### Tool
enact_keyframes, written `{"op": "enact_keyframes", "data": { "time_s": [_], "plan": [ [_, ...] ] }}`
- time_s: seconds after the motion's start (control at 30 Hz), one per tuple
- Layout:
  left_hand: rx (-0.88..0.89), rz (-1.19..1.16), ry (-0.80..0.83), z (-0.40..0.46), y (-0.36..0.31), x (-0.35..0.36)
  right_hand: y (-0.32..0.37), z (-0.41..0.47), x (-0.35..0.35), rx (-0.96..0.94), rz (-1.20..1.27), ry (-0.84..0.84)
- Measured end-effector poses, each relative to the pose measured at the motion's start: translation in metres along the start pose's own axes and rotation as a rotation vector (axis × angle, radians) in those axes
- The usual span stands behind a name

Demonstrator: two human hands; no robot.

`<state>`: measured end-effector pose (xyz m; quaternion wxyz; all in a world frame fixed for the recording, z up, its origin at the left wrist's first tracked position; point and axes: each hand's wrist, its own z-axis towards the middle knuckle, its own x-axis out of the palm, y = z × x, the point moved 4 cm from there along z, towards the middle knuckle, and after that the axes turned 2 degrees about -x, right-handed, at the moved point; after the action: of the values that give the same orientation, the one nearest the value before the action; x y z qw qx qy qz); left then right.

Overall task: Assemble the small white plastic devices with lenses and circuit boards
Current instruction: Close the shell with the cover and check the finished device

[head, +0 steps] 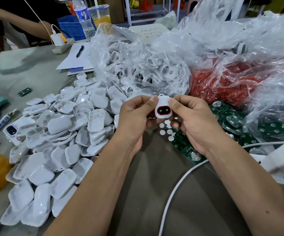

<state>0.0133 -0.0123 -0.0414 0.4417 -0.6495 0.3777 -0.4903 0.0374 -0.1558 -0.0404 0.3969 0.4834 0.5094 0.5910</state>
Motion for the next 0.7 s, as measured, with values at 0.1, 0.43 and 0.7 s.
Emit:
{"op": "enact_keyframes", "data": {
  "time_s": [0.1, 0.43, 0.7],
  "plan": [
    [0.067, 0.07, -0.008, -0.0014, -0.0013, 0.0007, -0.0006, -0.0001, -0.0002, -0.015, -0.017, 0.002],
    [-0.028, -0.106, 0.038, -0.0028, 0.0022, 0.0083, 0.0038, -0.0024, 0.0001, -0.08, 0.1, -0.013],
    [-0.019, -0.171, -0.119, 0.0005, 0.0049, 0.003, -0.0016, -0.0024, 0.0024, -0.056, -0.086, 0.034]
  ]
}}
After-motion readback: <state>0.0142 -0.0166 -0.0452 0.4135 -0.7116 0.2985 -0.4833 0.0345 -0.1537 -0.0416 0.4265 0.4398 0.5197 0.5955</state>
